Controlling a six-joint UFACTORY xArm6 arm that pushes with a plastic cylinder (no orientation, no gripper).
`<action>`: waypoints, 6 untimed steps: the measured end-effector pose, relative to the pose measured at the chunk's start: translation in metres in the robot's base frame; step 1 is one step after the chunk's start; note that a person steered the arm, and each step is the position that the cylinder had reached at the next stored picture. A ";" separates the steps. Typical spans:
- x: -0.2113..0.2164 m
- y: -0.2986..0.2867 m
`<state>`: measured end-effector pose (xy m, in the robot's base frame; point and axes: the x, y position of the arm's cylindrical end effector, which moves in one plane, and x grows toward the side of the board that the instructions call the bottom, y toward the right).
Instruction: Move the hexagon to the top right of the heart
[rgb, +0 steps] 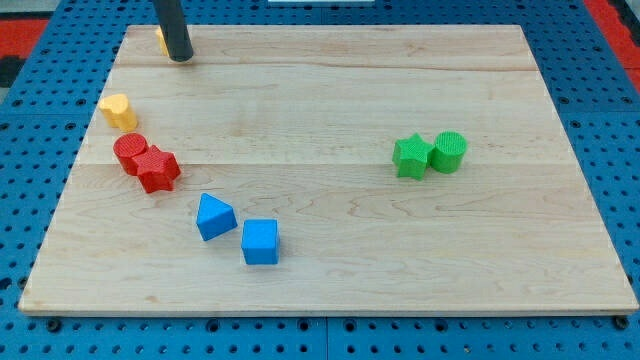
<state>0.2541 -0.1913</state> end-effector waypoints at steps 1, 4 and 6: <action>0.020 0.020; 0.087 0.256; 0.177 0.075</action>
